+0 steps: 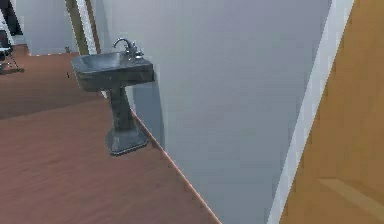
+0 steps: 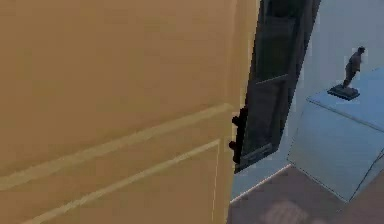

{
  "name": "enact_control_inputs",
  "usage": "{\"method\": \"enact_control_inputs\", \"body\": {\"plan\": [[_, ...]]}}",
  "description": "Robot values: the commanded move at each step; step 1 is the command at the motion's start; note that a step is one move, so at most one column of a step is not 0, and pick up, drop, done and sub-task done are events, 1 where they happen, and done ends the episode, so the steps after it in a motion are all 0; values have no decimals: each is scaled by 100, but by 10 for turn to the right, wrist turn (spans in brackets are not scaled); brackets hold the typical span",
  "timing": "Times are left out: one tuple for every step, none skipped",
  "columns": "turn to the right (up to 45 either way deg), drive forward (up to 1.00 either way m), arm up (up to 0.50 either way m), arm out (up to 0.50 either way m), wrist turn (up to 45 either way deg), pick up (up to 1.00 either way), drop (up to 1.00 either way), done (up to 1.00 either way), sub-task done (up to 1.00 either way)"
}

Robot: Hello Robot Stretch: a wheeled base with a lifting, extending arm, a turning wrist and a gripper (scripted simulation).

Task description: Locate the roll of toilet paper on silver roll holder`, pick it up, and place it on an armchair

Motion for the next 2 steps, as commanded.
{"method": "enact_control_inputs", "body": {"plan": [[0, 45, 0, 0, 0, 0, 0, 0, 0], [-450, 0, 0, 0, 0, 0, 0, 0, 0]]}}
